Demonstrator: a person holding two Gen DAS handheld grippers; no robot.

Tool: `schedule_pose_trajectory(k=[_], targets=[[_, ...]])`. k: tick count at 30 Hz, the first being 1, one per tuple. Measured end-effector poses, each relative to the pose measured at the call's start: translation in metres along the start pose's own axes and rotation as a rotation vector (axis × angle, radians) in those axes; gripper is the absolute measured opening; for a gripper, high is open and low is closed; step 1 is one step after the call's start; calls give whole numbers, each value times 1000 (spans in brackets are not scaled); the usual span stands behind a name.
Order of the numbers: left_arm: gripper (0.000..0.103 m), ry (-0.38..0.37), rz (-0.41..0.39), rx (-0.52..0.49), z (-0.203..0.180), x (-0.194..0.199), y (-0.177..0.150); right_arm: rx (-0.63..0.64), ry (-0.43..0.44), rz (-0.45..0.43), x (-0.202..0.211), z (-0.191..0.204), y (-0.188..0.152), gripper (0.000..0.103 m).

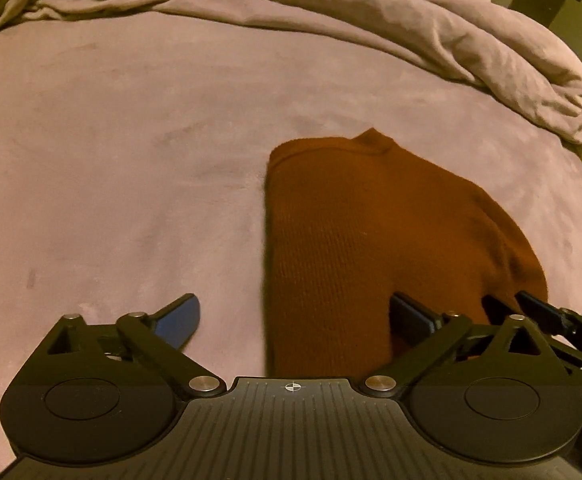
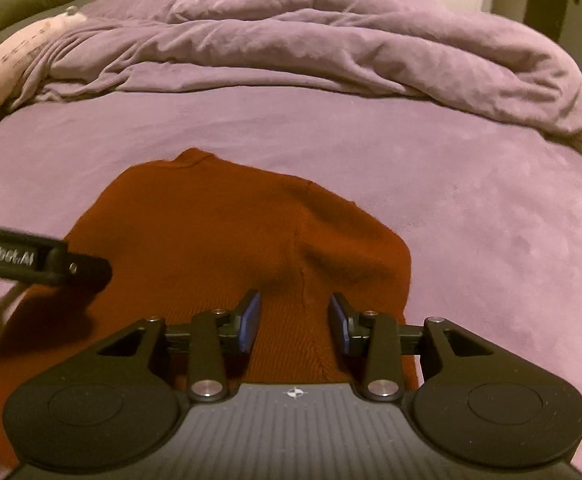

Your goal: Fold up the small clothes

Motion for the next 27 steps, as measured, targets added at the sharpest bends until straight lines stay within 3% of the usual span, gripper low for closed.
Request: schedule_pose_trajectory(k=[6, 10, 15, 20, 22, 23, 25, 27], targets=[[103, 15, -31, -32, -3, 30, -12, 70, -33, -60, 30, 0, -11, 45], [103, 24, -52, -83, -12, 57, -37, -10, -14, -85, 65, -19, -39, 59], [103, 12, -48, -76, -10, 80, -73, -99, -5, 31, 85, -40, -88, 70], [103, 77, 91, -105, 1, 85, -140, -29, -64, 95, 112, -45, -123, 76], [103, 120, 97, -129, 5, 90, -161, -50, -63, 153, 120, -46, -145, 78], [103, 124, 85, -135, 5, 96, -168, -55, -40, 171, 125, -43, -154, 85], [103, 119, 78, -119, 3, 105, -176, -42, -20, 193, 136, -36, -169, 97], [103, 100, 67, -88, 1, 114, -174, -13, -18, 211, 146, -28, -178, 99]])
Point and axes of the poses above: each gripper's, at about its wrist camera, not at the fingertips, and x roughly against the way its jaws point, z to its left, y to its top, the point moved 10 cm from there along -x, roughly the way its jaws point, and after that the axes turned 9 degrees about -y, right-handed, at the moved point
